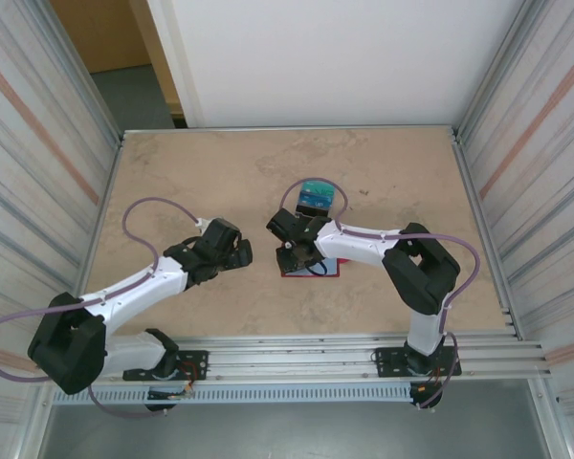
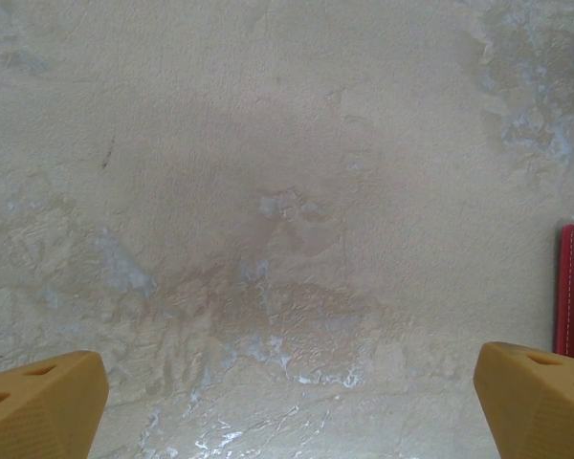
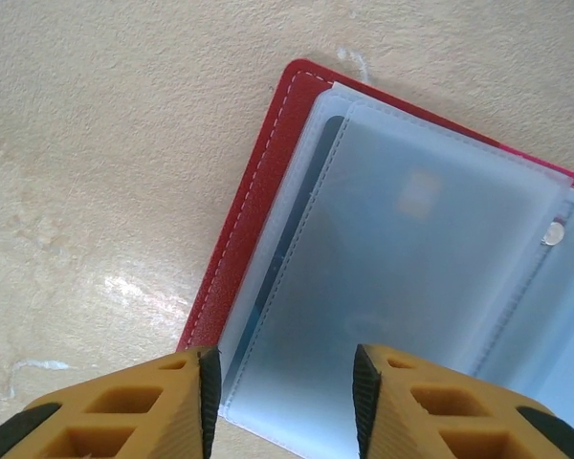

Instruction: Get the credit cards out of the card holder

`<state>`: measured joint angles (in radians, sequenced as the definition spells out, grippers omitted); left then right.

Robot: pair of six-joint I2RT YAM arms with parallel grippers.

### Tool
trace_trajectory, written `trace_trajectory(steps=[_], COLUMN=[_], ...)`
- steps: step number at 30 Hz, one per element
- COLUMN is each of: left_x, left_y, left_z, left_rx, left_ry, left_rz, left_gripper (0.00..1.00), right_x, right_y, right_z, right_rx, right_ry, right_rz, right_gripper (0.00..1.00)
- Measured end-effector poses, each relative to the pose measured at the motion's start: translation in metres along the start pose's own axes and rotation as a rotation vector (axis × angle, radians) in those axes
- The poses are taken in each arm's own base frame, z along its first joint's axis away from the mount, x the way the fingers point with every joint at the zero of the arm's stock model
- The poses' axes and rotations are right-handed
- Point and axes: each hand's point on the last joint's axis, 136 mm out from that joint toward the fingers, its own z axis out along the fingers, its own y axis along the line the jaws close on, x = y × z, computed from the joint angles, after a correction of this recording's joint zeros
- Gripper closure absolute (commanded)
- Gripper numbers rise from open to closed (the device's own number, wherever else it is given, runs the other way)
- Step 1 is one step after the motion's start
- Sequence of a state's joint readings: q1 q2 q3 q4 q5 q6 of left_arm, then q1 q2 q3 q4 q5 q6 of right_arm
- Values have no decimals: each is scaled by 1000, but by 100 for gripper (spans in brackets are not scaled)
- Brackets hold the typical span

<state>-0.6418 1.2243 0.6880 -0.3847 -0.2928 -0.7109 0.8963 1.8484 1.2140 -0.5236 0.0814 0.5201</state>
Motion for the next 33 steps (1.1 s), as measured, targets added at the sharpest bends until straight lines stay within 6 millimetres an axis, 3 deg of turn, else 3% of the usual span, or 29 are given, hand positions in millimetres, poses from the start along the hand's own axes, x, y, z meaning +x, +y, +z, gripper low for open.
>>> trace_trajectory(steps=[7, 13, 20, 33], left_x=[0, 0, -3, -6], left_y=[0, 1, 0, -1], left_z=[0, 0, -1, -2], left_rx=[-1, -6, -3, -4], left_ry=[1, -3, -7, -18], left_rz=[0, 0, -1, -2], left_gripper=[1, 1, 1, 1], right_x=[5, 3, 2, 5], right_y=[-1, -1, -3, -13], right_z=[9, 10, 10, -1], right_rx=[10, 6, -1, 32], right_ry=[24, 14, 8, -5], right_rz=[-2, 6, 19, 20], right_gripper=[57, 75, 81, 80])
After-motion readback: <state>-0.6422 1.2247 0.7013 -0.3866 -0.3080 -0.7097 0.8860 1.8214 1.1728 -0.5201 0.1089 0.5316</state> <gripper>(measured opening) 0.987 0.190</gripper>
